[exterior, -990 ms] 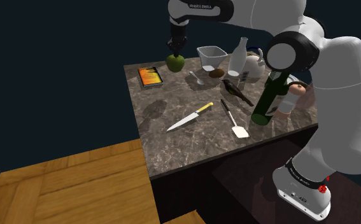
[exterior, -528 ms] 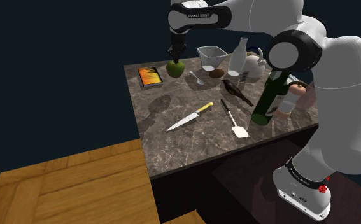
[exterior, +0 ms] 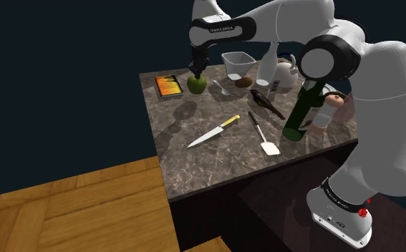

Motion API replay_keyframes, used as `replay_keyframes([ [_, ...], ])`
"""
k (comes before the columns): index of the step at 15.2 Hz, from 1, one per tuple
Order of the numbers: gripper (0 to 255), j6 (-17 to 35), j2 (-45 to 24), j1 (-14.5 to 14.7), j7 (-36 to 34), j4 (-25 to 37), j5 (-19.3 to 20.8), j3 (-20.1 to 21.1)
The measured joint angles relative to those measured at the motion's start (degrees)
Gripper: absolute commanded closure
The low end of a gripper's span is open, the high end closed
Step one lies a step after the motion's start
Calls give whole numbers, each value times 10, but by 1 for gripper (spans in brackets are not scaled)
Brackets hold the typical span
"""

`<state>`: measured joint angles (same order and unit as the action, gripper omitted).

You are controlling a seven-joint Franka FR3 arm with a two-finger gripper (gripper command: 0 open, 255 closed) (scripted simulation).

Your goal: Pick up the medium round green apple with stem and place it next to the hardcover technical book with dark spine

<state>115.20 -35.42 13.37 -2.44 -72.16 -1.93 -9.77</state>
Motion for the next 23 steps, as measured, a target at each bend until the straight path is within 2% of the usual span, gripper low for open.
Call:
replay_keyframes([
  [3,255,21,-5,0,0,-16,-1,0],
  [9,255,27,-5,1,0,-22,-1,1],
  [10,0,27,-5,1,0,-22,-1,1],
  [16,0,27,-5,1,0,-22,-1,1],
  [20,0,-14,20,2,0,-5,2,-1],
  [23,0,-26,23,4,-2,4,3,-1],
])
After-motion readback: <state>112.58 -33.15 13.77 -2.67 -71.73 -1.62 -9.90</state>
